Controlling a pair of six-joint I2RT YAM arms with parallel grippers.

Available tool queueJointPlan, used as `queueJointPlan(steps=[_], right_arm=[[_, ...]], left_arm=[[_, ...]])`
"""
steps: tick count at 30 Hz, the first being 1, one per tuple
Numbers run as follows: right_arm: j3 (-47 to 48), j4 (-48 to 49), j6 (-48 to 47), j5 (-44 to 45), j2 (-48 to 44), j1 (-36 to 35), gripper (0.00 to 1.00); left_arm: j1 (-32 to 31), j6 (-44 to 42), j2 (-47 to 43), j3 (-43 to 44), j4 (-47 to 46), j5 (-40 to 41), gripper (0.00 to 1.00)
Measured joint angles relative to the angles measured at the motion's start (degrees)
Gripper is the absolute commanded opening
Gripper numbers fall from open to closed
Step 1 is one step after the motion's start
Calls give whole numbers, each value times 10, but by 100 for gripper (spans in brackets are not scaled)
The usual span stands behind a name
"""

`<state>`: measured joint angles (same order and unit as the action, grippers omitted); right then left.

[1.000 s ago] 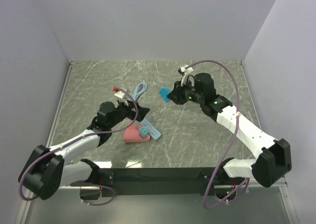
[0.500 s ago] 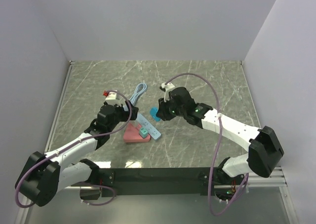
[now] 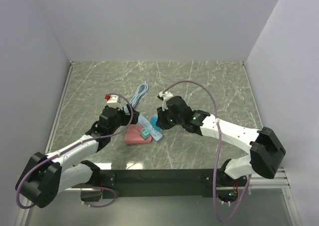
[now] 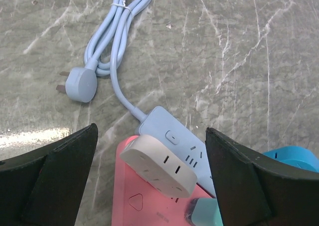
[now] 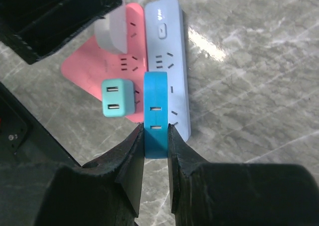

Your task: Insert the plug

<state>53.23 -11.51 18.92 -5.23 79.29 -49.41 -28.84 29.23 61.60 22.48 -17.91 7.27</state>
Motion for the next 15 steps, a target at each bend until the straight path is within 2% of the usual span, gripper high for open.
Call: queueJointPlan(steps=[15], right_arm=[[1,-50,15,59,16,-47,0]], left_arm=[[0,0,2,0,3,-9,95]])
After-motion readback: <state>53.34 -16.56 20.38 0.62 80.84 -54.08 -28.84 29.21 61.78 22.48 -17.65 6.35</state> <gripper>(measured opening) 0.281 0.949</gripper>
